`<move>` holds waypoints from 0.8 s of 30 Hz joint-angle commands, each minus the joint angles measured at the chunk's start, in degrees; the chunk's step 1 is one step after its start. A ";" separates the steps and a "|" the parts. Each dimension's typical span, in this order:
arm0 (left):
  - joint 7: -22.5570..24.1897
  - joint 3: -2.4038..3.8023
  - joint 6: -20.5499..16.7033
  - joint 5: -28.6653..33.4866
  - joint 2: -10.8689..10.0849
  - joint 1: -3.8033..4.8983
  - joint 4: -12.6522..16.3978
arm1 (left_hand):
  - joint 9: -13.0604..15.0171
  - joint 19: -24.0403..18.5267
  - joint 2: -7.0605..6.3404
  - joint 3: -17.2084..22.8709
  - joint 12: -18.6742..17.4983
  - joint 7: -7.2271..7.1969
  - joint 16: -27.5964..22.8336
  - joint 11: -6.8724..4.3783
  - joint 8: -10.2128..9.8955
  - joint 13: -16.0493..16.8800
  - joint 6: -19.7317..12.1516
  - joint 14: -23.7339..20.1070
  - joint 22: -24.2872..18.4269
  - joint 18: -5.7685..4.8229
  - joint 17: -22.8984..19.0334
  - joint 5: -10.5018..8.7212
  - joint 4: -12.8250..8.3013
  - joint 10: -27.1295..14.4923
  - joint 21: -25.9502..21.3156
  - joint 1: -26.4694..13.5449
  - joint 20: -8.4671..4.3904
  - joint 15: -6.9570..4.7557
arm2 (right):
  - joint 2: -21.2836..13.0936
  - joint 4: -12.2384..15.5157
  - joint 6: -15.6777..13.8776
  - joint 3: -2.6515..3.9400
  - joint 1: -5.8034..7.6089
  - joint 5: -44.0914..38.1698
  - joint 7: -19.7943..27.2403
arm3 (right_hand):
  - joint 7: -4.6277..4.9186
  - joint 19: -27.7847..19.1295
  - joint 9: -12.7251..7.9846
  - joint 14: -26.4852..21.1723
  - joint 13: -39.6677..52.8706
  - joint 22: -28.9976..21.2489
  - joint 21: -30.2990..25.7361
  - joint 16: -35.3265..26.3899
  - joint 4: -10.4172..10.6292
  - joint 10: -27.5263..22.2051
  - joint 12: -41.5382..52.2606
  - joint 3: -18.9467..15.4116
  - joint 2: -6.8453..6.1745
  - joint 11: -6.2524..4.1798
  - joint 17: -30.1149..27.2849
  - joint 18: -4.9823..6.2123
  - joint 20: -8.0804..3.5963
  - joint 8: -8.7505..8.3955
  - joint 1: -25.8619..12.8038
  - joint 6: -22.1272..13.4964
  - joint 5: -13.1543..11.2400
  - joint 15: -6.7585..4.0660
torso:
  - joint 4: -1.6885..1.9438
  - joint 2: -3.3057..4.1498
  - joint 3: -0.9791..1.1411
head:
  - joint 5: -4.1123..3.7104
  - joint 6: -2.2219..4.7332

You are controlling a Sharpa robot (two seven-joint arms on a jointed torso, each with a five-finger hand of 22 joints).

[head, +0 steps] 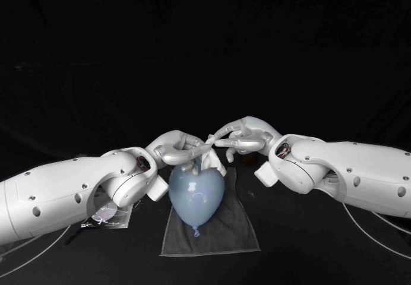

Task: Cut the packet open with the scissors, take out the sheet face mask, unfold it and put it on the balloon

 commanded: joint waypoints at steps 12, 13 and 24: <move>1.34 0.03 2.37 2.06 -0.30 0.02 0.26 | -0.69 -0.25 0.34 0.27 -0.52 0.57 0.13 0.72 -1.25 -0.16 -0.18 -0.79 -0.12 1.16 -0.34 0.04 0.10 -0.74 -0.39 -2.90 0.74 0.29 | -0.36 0.17 -1.56 0.06 -0.06 -1.64 -0.18 | -0.59 -0.25 4.28 0.22 -0.09 0.36 0.41 0.29 -0.40 0.04 -0.06 0.89 0.07 -0.07 -0.08 0.78 -0.24 2.72 -1.17 0.99 0.13 -0.19 | 0.01 0.01 -0.01 | -0.04 -0.03; 1.40 0.03 2.46 2.19 -0.32 0.02 0.27 | -0.73 -0.26 0.38 0.24 -0.53 0.58 0.13 0.74 -1.31 -0.16 -0.19 -0.82 -0.12 1.17 -0.35 0.04 0.11 -0.77 -0.40 -3.08 0.75 0.30 | -0.43 0.19 -1.63 0.06 -0.06 -1.63 -0.03 | -0.45 -0.34 4.38 0.01 -0.32 0.42 0.40 0.09 -0.44 -0.12 -0.33 1.00 0.03 0.02 -0.45 0.76 -0.23 2.52 -1.36 0.46 0.12 -0.15 | 0.01 0.01 -0.01 | -0.04 -0.03; 2.31 0.03 3.03 4.75 -0.55 0.02 0.31 | -1.89 -0.39 -0.05 -4.19 -0.16 0.43 0.71 0.73 -2.48 0.22 0.74 -1.23 -0.22 1.25 -0.47 0.04 0.22 -1.26 -0.61 -11.36 1.00 0.39 | -2.13 1.02 -0.74 0.05 -0.08 -8.52 0.72 | 1.98 -1.52 2.76 -1.46 -1.71 -0.06 -0.80 -1.02 0.25 -1.91 -1.97 -4.31 -4.85 2.09 -2.41 0.47 1.13 -2.71 -4.38 -4.93 0.16 1.65 | -0.03 0.02 0.01 | -0.16 -0.11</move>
